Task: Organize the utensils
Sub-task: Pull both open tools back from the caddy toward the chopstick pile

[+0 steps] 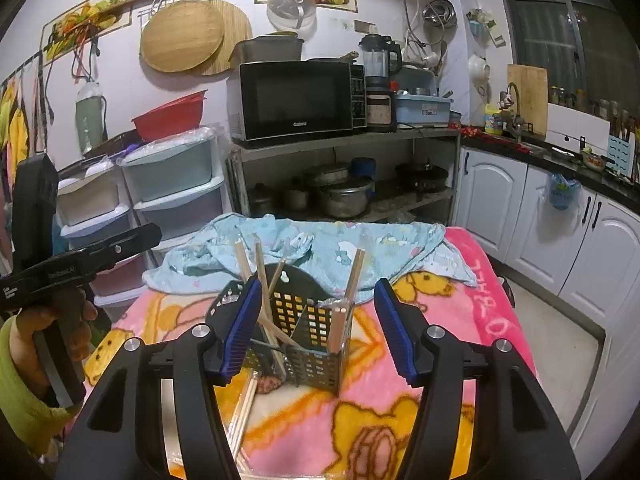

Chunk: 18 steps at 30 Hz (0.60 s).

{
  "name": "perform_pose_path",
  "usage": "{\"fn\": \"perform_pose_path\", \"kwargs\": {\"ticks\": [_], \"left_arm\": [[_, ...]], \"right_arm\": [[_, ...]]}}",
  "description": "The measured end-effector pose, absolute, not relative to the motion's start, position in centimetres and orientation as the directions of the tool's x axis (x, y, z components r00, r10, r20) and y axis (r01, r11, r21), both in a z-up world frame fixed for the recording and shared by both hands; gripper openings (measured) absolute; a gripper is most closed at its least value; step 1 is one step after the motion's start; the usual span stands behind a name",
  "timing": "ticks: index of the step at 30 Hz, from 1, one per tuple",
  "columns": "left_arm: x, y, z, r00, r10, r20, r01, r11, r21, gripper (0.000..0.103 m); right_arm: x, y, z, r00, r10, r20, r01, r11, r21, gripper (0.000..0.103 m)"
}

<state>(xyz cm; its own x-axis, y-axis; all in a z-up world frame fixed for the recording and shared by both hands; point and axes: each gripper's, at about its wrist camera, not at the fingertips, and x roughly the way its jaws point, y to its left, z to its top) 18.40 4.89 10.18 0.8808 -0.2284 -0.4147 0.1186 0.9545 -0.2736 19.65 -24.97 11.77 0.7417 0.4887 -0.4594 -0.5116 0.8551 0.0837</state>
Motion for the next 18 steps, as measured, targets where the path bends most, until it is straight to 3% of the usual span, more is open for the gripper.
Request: {"fn": "perform_pose_path", "kwargs": {"ticks": [18], "left_arm": [[17.3, 5.4, 8.0, 0.862, -0.227, -0.454, 0.091, 0.949, -0.302, 0.093]], "right_arm": [[18.6, -24.8, 10.3, 0.726, 0.485, -0.488, -0.508, 0.856, 0.095, 0.056]]}}
